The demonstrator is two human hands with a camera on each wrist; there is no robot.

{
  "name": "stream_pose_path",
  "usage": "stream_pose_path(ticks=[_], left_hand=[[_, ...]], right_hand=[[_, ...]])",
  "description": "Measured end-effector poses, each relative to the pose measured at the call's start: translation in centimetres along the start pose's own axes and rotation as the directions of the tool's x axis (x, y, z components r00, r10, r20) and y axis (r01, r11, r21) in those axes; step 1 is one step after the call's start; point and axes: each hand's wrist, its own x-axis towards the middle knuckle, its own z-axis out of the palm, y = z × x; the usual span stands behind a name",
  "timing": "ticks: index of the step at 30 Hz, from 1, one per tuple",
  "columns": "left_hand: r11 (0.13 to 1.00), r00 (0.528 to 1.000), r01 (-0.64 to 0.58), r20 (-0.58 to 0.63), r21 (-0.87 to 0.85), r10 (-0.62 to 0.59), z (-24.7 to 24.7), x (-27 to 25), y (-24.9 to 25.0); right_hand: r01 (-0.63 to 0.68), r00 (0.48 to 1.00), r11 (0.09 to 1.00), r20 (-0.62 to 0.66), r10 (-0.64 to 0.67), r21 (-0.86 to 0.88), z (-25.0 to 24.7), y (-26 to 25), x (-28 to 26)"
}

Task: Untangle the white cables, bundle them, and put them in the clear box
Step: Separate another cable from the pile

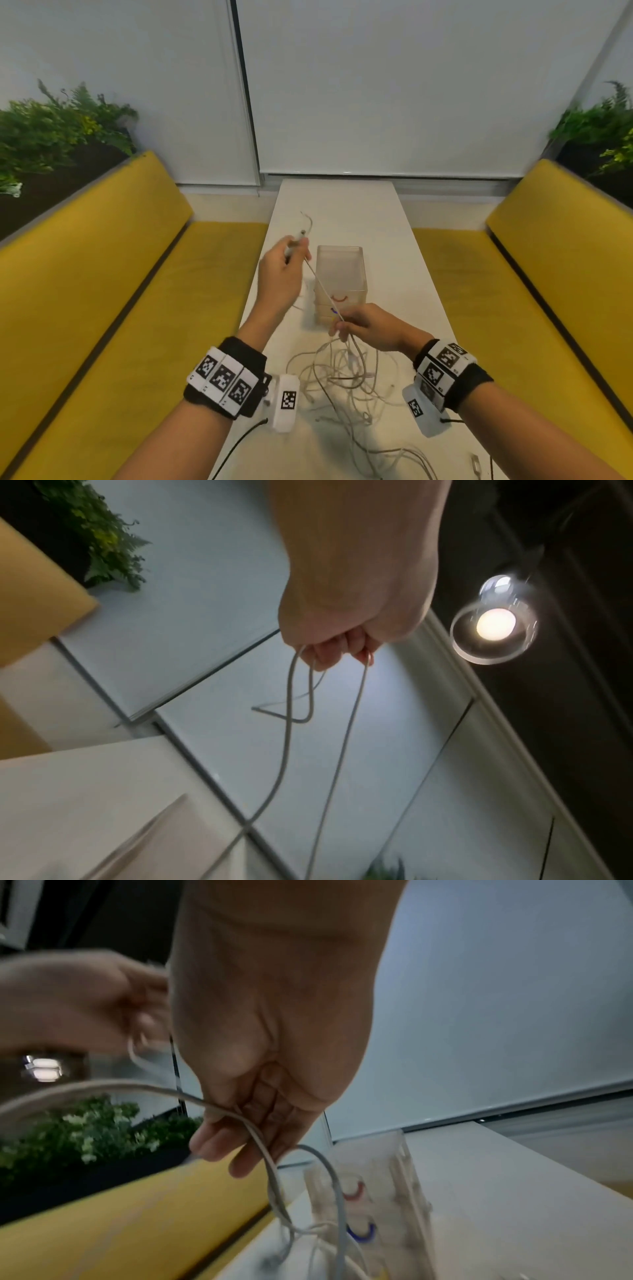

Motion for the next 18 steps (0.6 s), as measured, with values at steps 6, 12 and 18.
stream_pose_path(ticks=[6,12,18], left_hand=[[0.962,0.975,-0.098,-0.217,-0.256,0.042,-2.9,1.6,4.0],[0.988,0.947,-0.114,-0.312,-0.101,0.077,-4.4,2.3,4.7],[0.92,0.949,-0.287,-0.052,0.267,0.311,-2.7,-0.4,1.7]], right_hand=[[-0.05,0.999,0.995,0.01,0.051,-0.085,0.7,2.6,-0.9],[-0.148,0.986,0.969,0.045,0.16,-0.199,0.5,4.6,-1.3],[-0.106,0.993,0.982,-0.069,0.096,-0.156,-0.2,3.1,-1.2]])
